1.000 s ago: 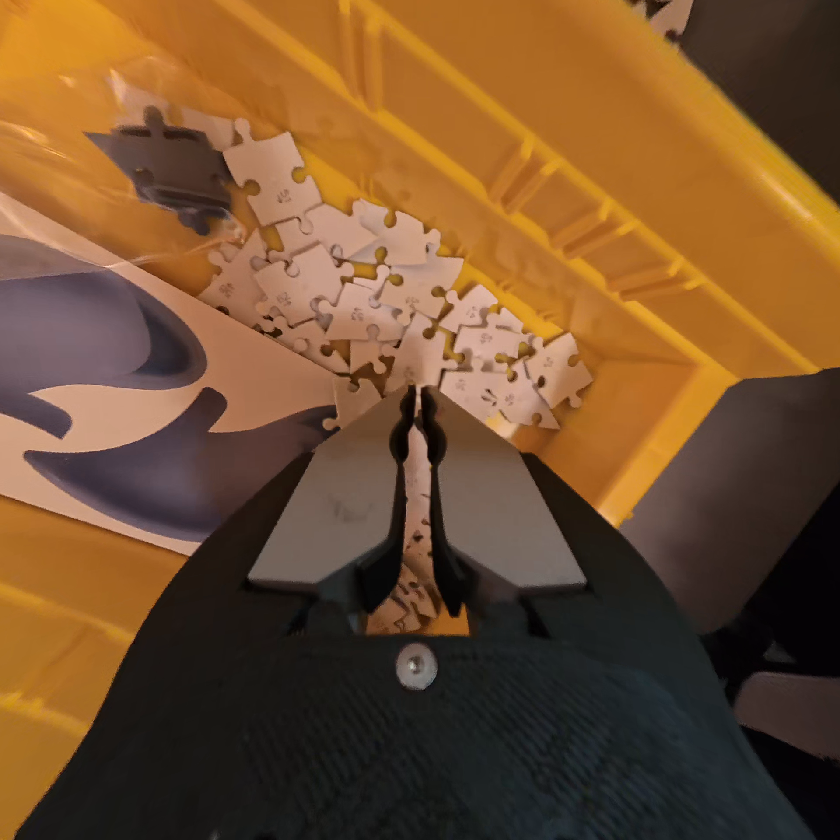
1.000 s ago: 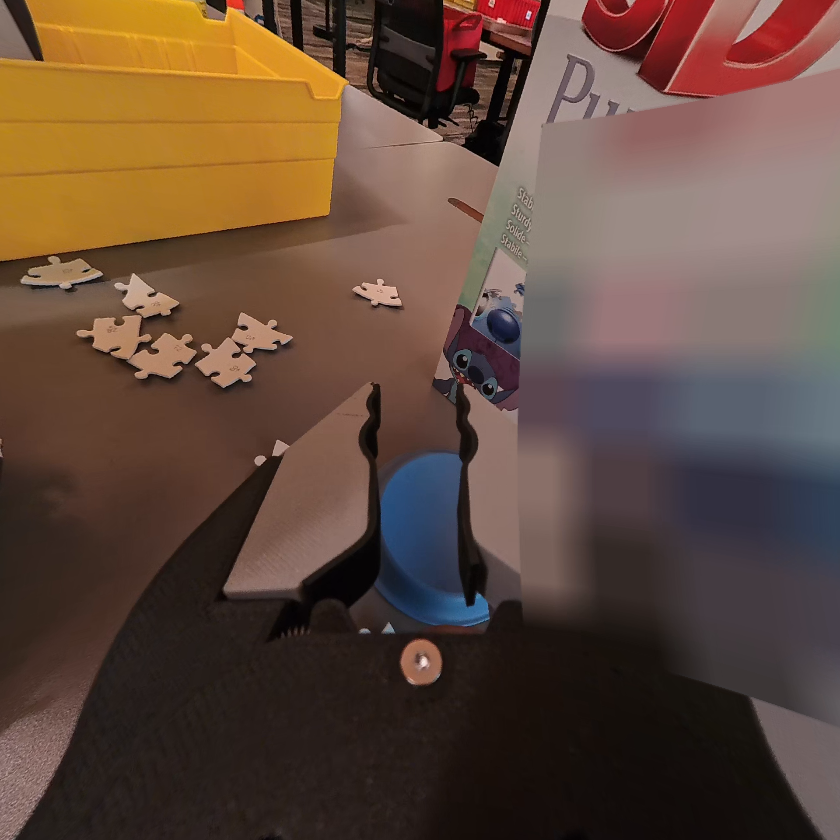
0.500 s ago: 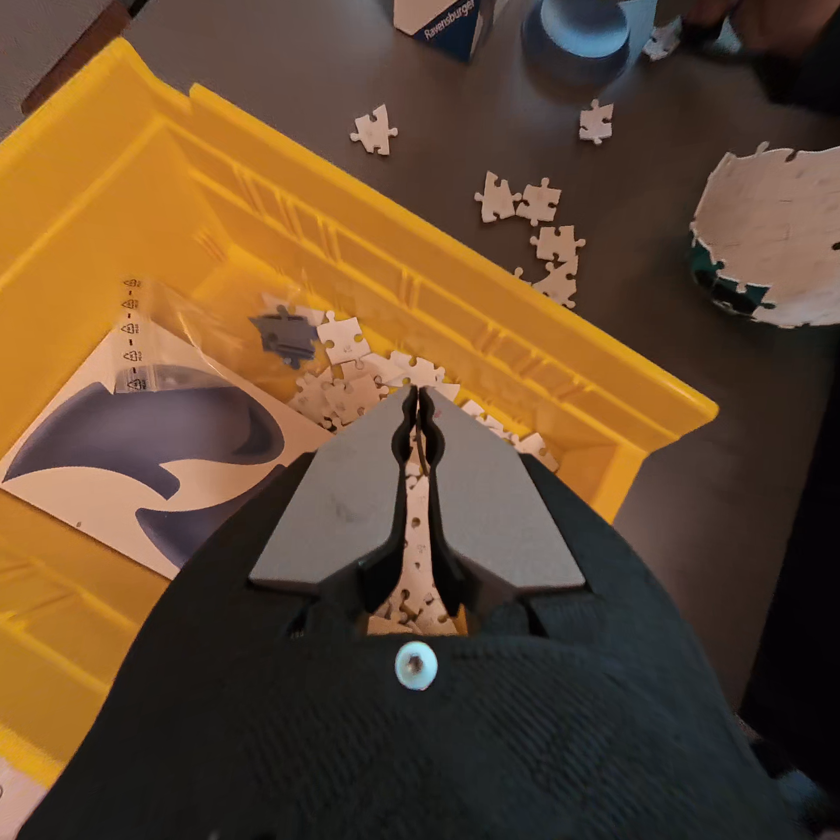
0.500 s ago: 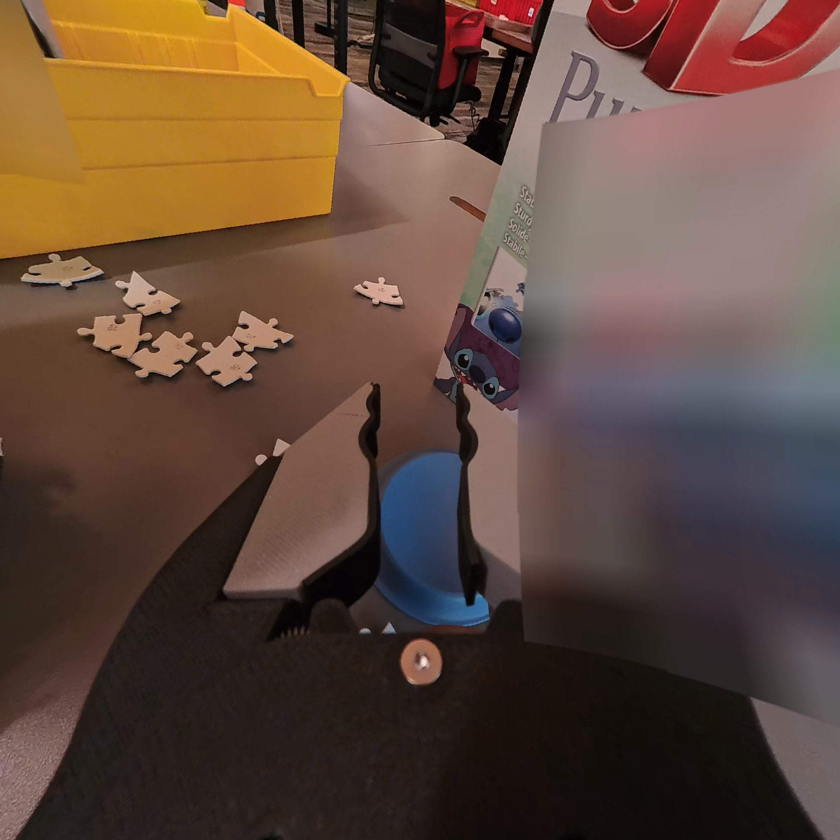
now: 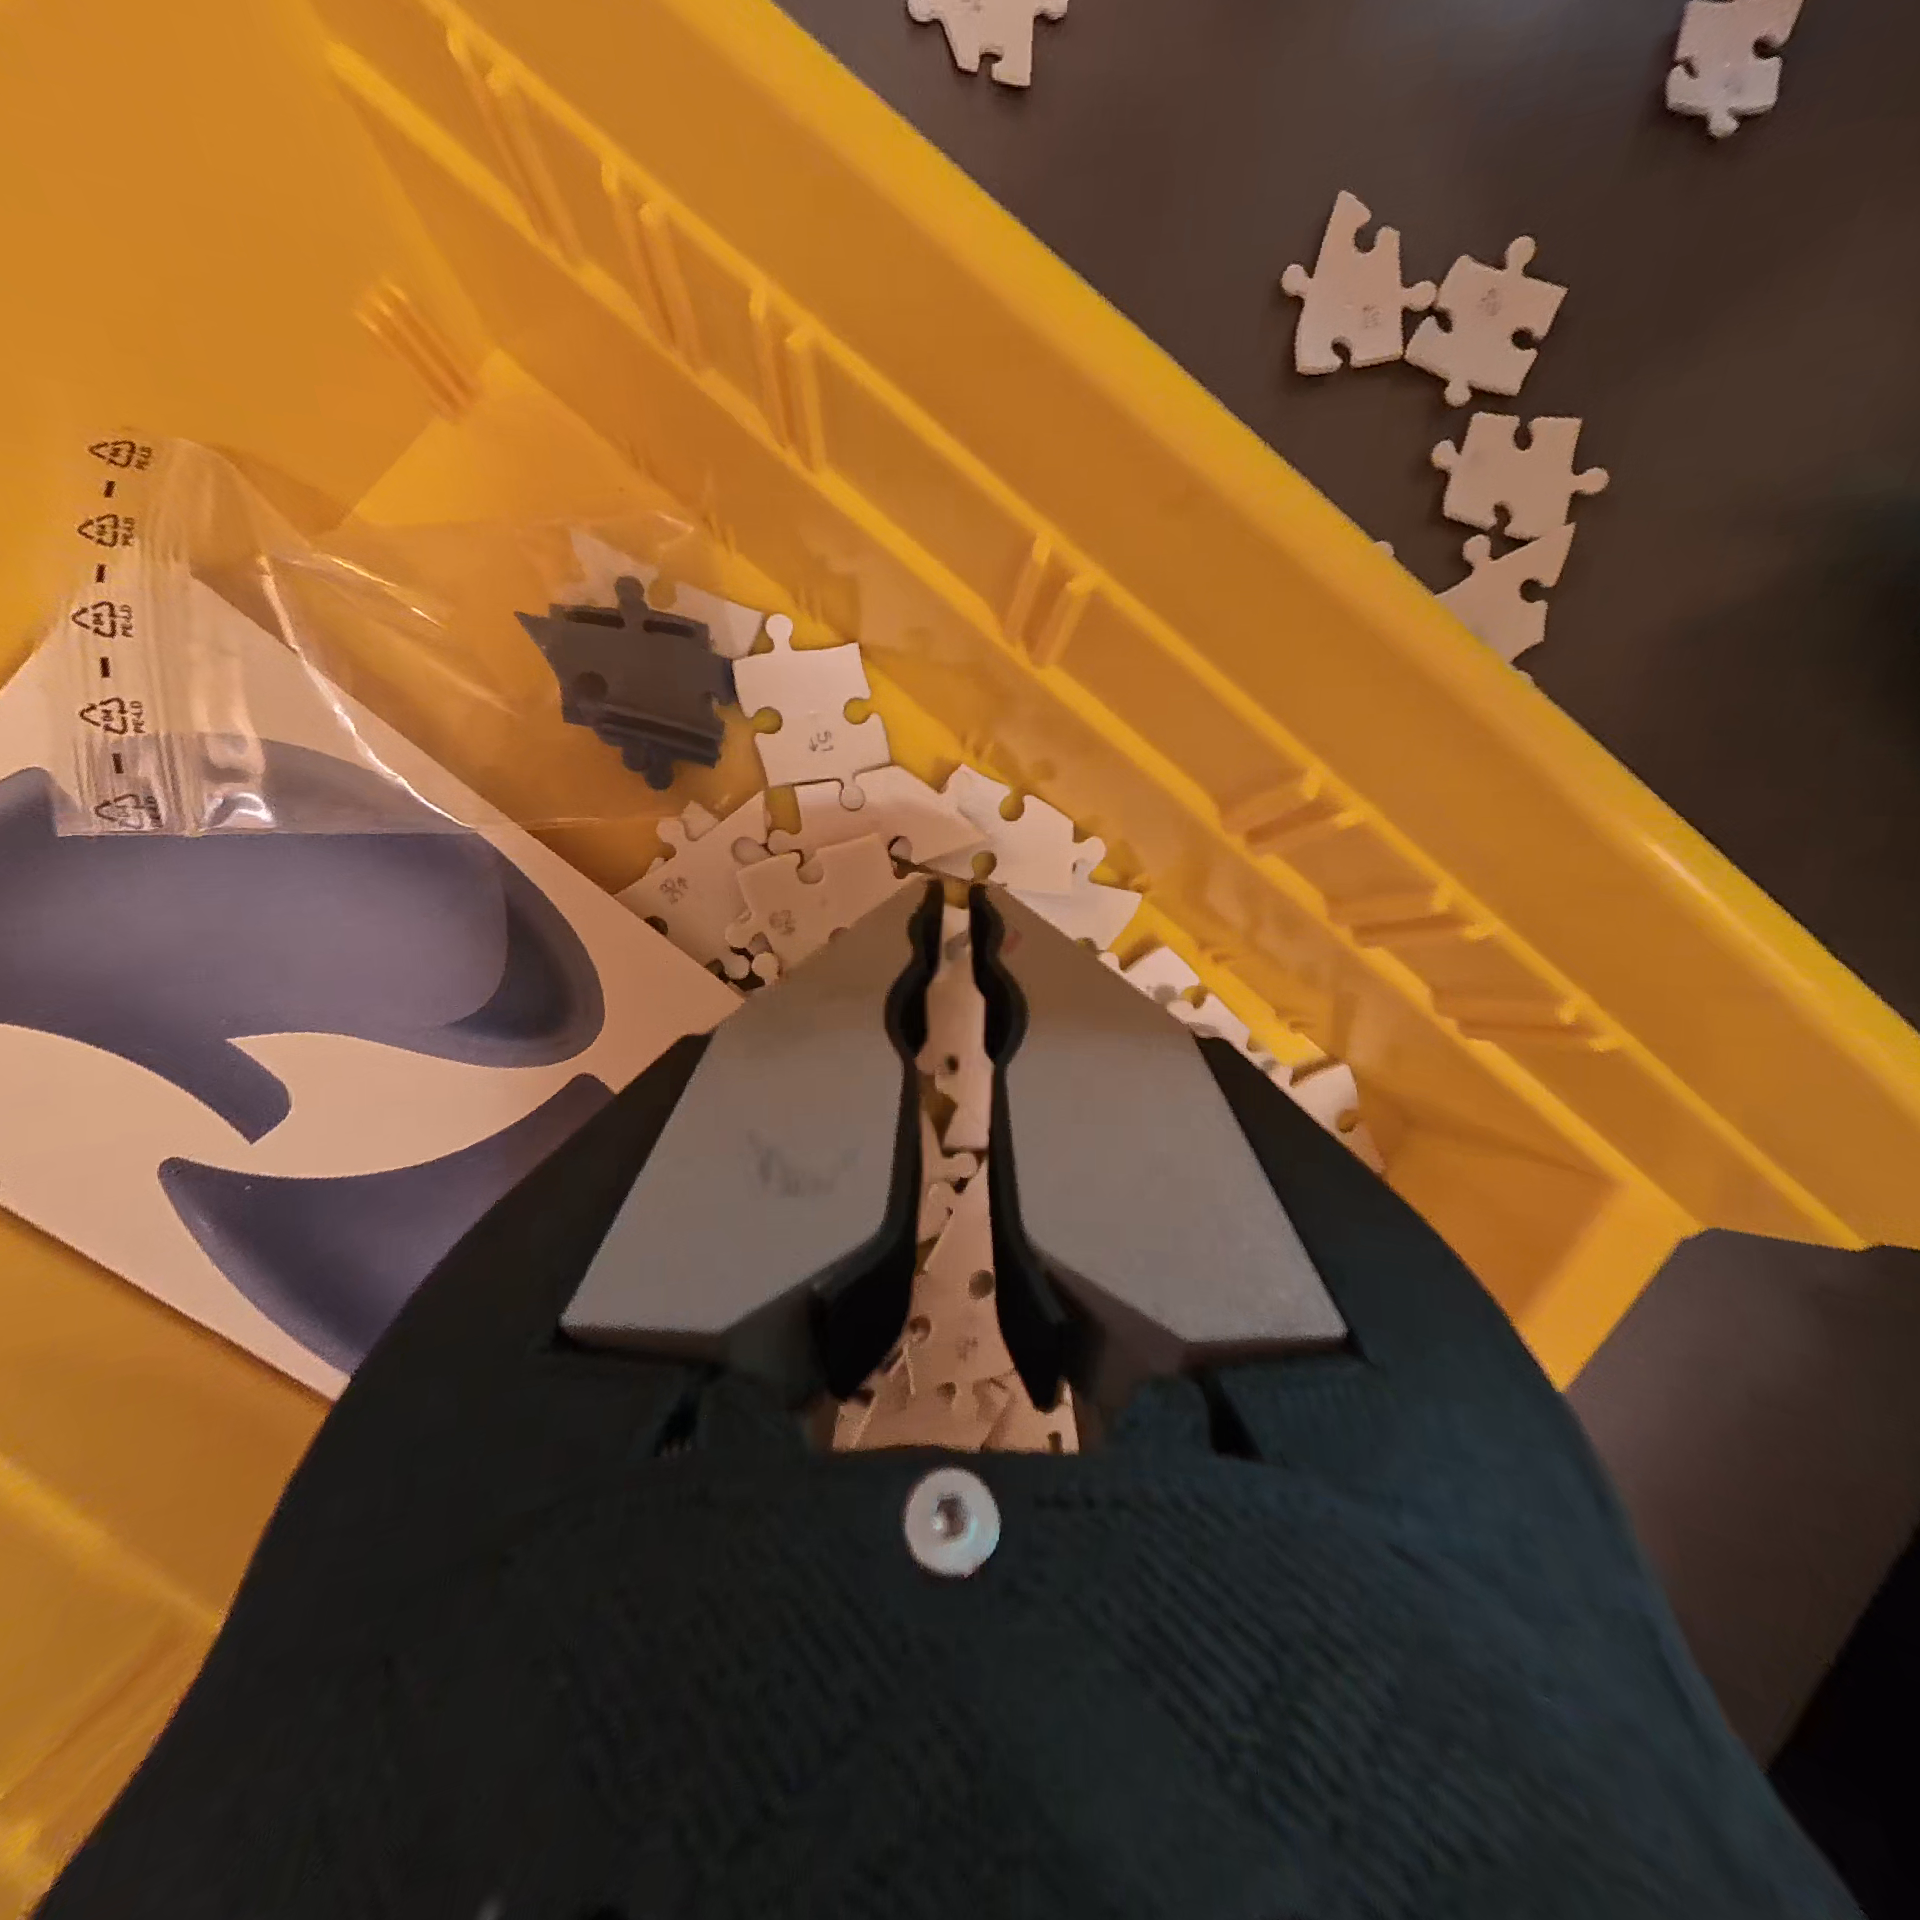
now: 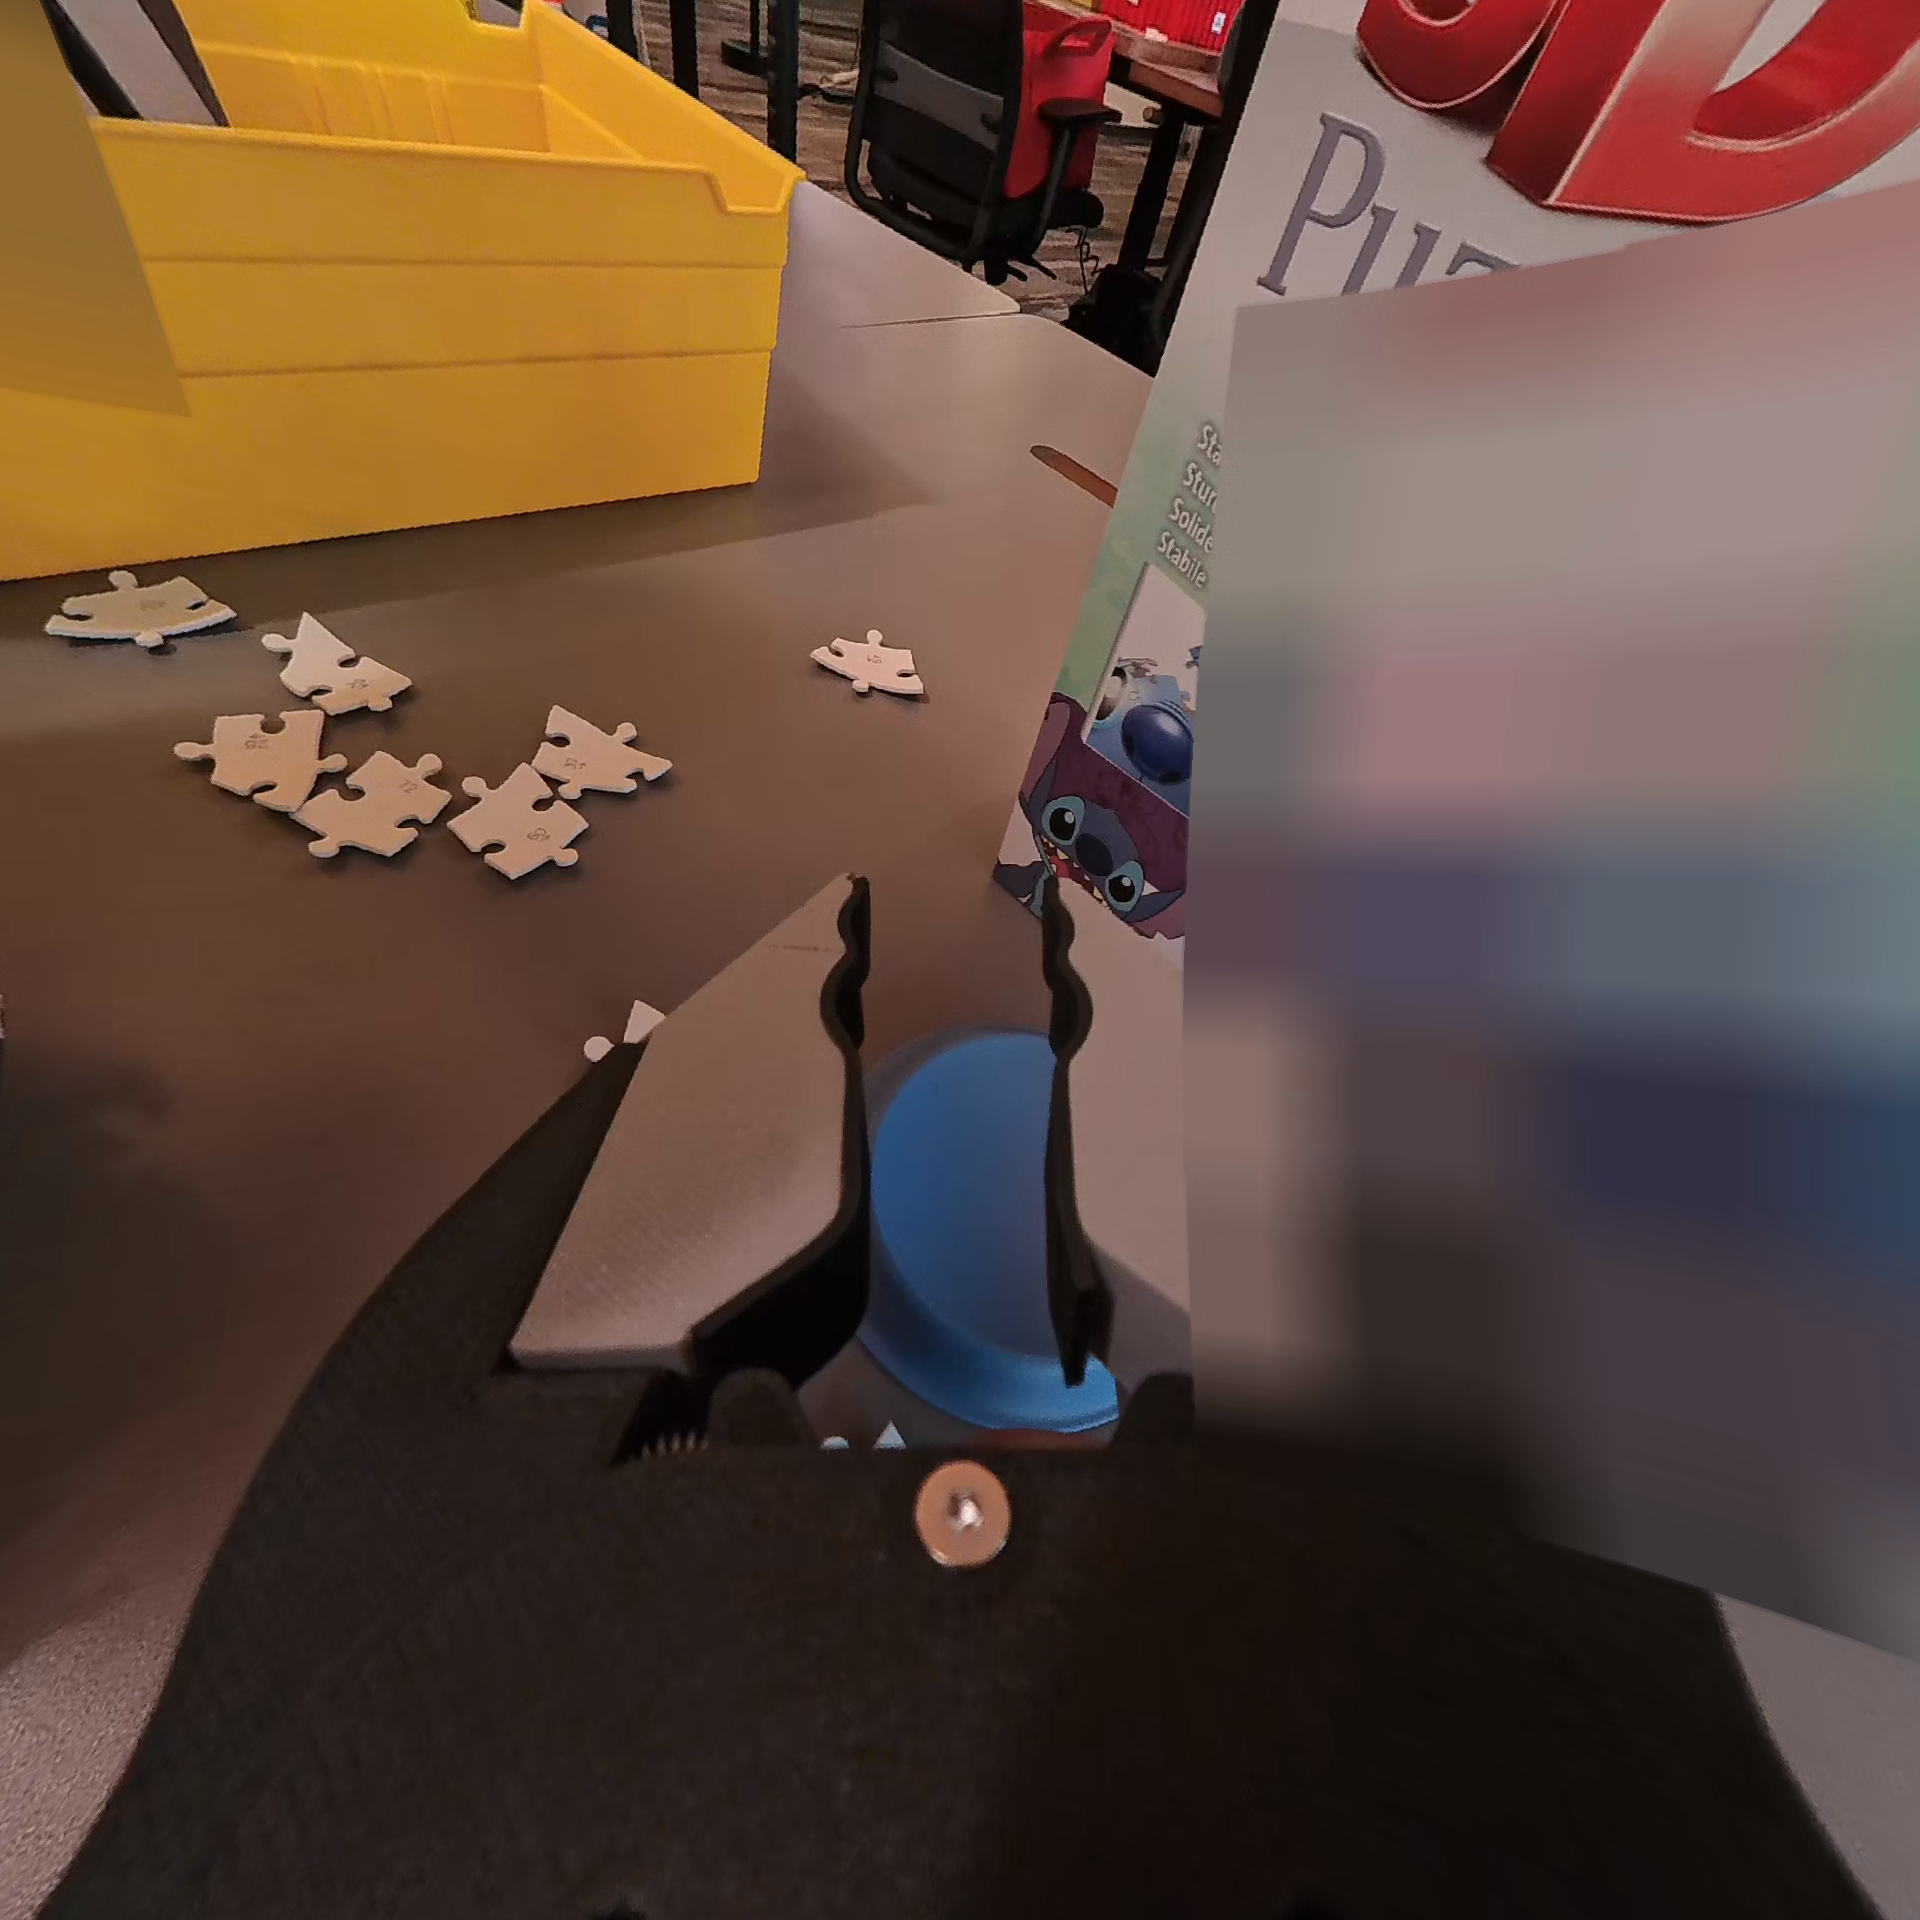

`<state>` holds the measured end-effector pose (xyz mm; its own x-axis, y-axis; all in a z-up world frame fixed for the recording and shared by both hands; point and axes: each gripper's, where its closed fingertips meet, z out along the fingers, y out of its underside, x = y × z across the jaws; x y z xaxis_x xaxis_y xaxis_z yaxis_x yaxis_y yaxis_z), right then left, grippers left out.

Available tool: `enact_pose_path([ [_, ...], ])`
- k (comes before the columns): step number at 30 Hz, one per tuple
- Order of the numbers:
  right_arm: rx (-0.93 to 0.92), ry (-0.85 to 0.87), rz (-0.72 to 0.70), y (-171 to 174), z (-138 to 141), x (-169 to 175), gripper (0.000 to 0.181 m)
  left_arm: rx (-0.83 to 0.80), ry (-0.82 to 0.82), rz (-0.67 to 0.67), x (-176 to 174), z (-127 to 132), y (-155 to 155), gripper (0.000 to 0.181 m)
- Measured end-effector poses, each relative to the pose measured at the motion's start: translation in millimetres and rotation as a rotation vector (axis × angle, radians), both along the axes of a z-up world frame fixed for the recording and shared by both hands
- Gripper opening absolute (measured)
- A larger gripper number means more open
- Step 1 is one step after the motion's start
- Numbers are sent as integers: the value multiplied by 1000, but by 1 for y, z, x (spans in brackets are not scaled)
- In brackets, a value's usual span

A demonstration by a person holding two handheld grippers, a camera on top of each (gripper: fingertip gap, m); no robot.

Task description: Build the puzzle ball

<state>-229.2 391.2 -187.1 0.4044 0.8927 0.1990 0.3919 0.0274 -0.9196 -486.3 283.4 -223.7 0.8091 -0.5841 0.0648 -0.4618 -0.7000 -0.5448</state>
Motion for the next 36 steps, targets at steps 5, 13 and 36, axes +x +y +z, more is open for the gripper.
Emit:
enact_pose_path([
  [5, -1, 1, 1, 0, 0, 0, 30, 65, 32, 38, -16, 16, 4, 27],
  [13, -2, 0, -1, 0, 0, 0, 30, 225, -2, 128, -44, 57, 11, 40],
  [36, -4, -5, 7, 0, -1, -1, 30, 1134, -260, 413, -113, 234, -11, 6],
])
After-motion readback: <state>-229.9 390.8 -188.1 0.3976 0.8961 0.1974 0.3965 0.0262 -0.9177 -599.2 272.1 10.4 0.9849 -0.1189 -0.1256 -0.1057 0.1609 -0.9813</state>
